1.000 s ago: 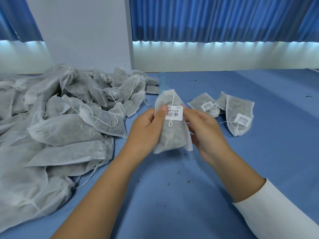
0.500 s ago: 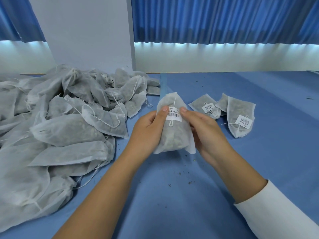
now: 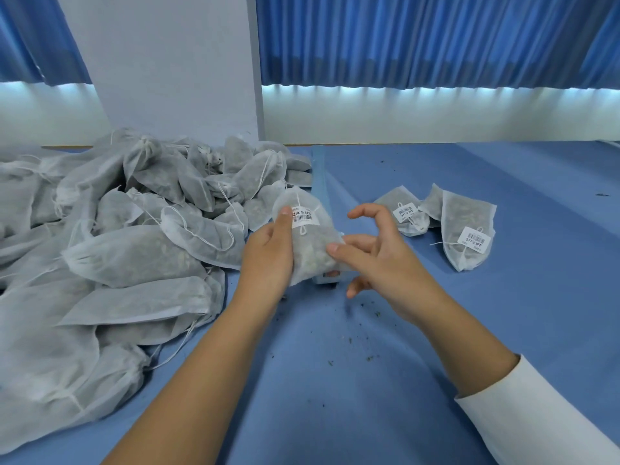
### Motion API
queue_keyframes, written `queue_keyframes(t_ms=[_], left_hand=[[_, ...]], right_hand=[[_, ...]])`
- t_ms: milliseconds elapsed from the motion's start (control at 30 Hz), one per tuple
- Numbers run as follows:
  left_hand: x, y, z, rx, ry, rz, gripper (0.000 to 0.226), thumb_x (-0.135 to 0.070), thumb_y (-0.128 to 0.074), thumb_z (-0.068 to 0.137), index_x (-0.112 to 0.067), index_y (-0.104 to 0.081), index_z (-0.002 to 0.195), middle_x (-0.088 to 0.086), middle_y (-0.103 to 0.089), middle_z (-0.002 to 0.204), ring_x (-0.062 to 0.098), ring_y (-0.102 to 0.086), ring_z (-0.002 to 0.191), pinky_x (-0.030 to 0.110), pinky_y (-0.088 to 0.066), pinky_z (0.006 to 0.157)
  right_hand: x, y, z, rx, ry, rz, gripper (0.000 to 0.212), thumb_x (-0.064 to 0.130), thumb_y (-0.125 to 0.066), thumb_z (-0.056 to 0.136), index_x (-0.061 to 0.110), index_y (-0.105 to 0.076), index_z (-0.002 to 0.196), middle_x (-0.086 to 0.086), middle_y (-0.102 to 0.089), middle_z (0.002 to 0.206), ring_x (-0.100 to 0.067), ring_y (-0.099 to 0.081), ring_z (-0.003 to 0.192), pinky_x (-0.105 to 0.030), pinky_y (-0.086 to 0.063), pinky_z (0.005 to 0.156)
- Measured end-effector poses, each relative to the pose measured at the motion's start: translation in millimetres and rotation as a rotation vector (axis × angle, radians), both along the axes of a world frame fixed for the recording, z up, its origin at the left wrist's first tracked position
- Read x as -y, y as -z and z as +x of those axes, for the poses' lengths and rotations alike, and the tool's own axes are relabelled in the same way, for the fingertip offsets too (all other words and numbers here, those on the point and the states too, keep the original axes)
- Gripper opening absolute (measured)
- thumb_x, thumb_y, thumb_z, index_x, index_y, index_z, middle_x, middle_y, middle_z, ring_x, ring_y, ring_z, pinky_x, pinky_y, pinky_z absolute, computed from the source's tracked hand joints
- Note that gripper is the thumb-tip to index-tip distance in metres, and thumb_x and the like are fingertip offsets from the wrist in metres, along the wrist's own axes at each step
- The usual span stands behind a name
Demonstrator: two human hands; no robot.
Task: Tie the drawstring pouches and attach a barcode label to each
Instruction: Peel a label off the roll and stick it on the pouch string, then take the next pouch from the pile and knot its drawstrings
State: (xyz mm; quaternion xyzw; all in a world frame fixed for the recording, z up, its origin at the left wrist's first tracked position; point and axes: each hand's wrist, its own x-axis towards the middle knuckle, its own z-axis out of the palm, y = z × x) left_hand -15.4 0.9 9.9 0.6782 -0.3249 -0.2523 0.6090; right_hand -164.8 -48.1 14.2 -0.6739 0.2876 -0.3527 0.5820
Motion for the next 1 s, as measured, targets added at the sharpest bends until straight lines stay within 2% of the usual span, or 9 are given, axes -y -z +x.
queue_keyframes(t_ms=[167,233,333,433,567,733,800,867,1000], left_hand=[[-1.4,6.0,0.1,0.213,-0.020,-0.010,0.060,-0.052,-0.030,0.104,-0.012,-0.052,0.065,-0.010,-0.059,0.058,0.005,-0.055,0.059,0.016,-0.040,0.058],[-1.9,6.5,5.6,0.235,-0.019,0.016,0.058,-0.051,-0.027,0.105,-0.014,-0.056,0.071,-0.005,-0.062,0.068,0.017,-0.061,0.073,0.028,-0.045,0.070],[-3.1,7.5,16.6,0.389,-0.088,0.065,0.050,-0.044,-0.032,0.105,-0.006,-0.060,0.088,0.005,-0.066,0.086,0.028,-0.061,0.085,0.038,-0.042,0.073],[-5.2,9.3,30.5,0.729,-0.200,0.135,0.024,-0.020,-0.044,0.101,-0.004,-0.063,0.102,0.011,-0.066,0.100,0.032,-0.060,0.096,0.044,-0.045,0.081],[-10.2,9.3,41.9,1.042,-0.317,0.286,0.042,0.006,-0.052,0.081,-0.006,-0.063,0.120,0.015,-0.062,0.121,0.037,-0.049,0.114,0.040,-0.027,0.088],[-12.8,10.3,44.0,1.149,-0.325,0.585,0.038,-0.003,-0.052,0.086,-0.008,-0.059,0.123,0.011,-0.050,0.139,0.032,-0.030,0.139,0.050,-0.012,0.115],[-13.2,11.2,43.2,1.175,-0.284,0.749,0.037,-0.008,-0.053,0.087,-0.008,-0.056,0.123,0.013,-0.051,0.134,0.034,-0.032,0.136,0.053,-0.012,0.119],[-14.0,11.7,44.7,1.192,-0.266,0.777,0.034,-0.006,-0.052,0.086,-0.008,-0.056,0.120,0.013,-0.055,0.127,0.034,-0.041,0.127,0.047,-0.019,0.117],[-13.8,6.2,52.5,1.186,-0.196,0.792,0.026,-0.001,-0.051,0.085,-0.010,-0.063,0.106,0.008,-0.065,0.107,0.029,-0.057,0.109,0.034,-0.036,0.098]], right_hand=[[5.2,3.7,0.4,-0.017,-0.005,-0.042,0.016,0.006,-0.070,0.087,0.019,-0.065,0.079,0.006,-0.065,0.073,-0.006,-0.056,0.063,-0.019,-0.051,0.057],[8.7,4.0,-0.4,0.027,0.101,-0.021,0.022,0.000,-0.065,0.089,0.019,-0.070,0.079,0.008,-0.068,0.074,-0.006,-0.057,0.061,-0.016,-0.051,0.063],[19.7,-0.2,-6.0,0.276,0.330,0.099,0.029,-0.004,-0.057,0.092,0.021,-0.072,0.092,0.003,-0.070,0.091,-0.007,-0.065,0.073,-0.018,-0.054,0.078],[29.1,-1.8,-14.5,0.483,0.312,0.269,0.031,0.003,-0.058,0.094,0.023,-0.068,0.115,0.005,-0.064,0.101,-0.015,-0.066,0.106,-0.031,-0.057,0.089],[27.4,3.5,-12.0,0.322,0.296,0.310,0.027,0.005,-0.058,0.093,0.020,-0.070,0.113,0.000,-0.062,0.120,-0.019,-0.062,0.116,-0.032,-0.058,0.086],[25.1,5.9,-8.8,0.192,0.283,0.317,0.018,0.007,-0.060,0.092,0.015,-0.074,0.101,-0.004,-0.069,0.113,-0.018,-0.066,0.109,-0.029,-0.059,0.082],[24.9,6.5,-8.5,0.167,0.283,0.318,0.016,0.008,-0.061,0.092,0.015,-0.074,0.099,-0.004,-0.071,0.109,-0.019,-0.068,0.107,-0.028,-0.059,0.081],[24.3,6.8,-8.5,0.152,0.275,0.316,0.015,0.008,-0.062,0.091,0.015,-0.075,0.097,-0.002,-0.073,0.105,-0.019,-0.069,0.104,-0.027,-0.059,0.077],[22.2,6.1,-7.7,0.126,0.249,0.313,0.015,0.008,-0.062,0.091,0.016,-0.075,0.091,0.000,-0.074,0.101,-0.017,-0.072,0.095,-0.026,-0.056,0.074]])
